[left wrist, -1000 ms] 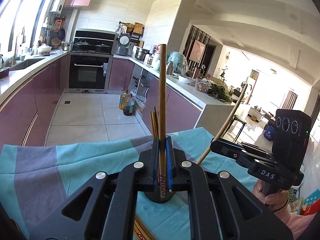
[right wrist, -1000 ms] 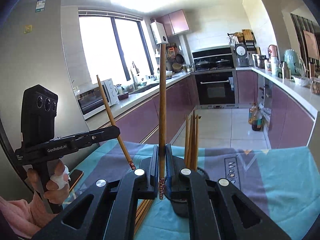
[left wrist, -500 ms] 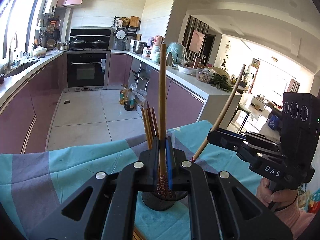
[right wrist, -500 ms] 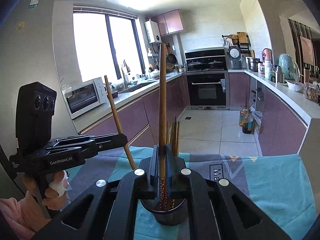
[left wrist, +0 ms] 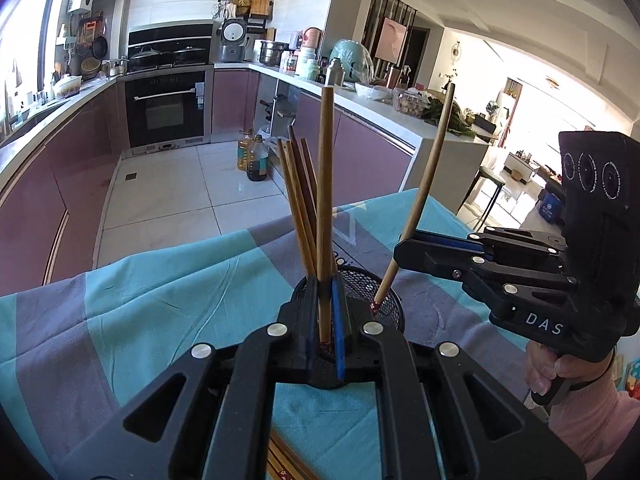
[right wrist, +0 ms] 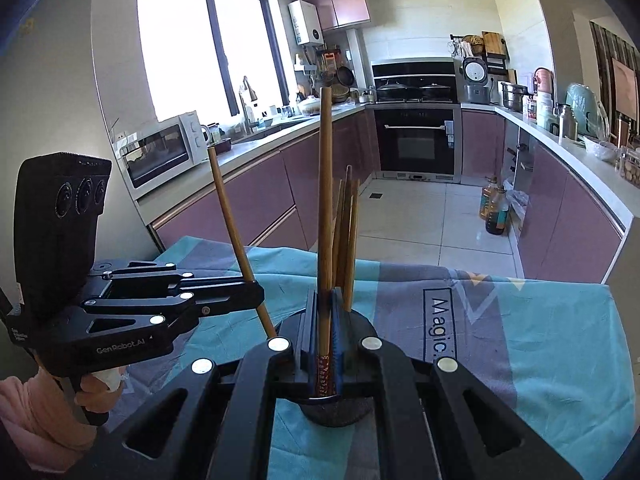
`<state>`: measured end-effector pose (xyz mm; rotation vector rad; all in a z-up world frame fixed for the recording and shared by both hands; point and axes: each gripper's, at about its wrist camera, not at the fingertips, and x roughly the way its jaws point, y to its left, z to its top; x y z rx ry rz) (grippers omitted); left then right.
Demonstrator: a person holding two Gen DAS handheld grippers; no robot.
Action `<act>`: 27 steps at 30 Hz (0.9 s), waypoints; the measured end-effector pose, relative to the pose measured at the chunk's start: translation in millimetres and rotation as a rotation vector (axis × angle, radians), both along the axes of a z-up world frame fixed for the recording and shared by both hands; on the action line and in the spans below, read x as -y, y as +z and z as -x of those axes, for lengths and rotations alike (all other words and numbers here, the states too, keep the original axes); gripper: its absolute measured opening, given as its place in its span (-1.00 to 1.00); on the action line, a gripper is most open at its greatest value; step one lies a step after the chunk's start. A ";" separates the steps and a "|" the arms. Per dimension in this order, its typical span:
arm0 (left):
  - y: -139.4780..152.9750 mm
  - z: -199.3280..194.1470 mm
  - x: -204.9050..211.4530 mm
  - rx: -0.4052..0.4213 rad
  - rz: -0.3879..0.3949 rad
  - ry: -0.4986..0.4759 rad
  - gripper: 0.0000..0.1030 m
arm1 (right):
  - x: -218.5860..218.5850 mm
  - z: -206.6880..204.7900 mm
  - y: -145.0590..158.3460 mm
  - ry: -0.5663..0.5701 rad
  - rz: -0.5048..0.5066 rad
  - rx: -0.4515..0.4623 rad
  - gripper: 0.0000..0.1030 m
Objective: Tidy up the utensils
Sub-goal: 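Lift both held chopsticks upright and lower them into the black mesh cup, then open both tools and withdraw them from the mesh cup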
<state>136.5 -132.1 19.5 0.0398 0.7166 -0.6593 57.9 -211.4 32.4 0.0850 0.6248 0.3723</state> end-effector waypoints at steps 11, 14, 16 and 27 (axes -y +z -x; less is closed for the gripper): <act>-13.4 -23.8 3.2 -0.057 -0.019 -0.001 -0.85 | -7.8 -16.6 -15.2 0.005 0.013 -0.064 -0.89; -15.1 -29.6 5.7 -0.066 -0.019 0.003 -0.85 | -8.1 -21.1 -16.8 -0.003 0.006 -0.071 -0.89; -15.8 -31.4 8.7 -0.068 -0.020 0.004 -0.85 | -8.8 -22.8 -17.4 -0.007 0.003 -0.074 -0.88; -22.5 -20.9 -5.9 -0.062 0.011 0.034 -0.80 | -3.7 -20.0 -19.5 -0.020 -0.032 -0.067 -0.85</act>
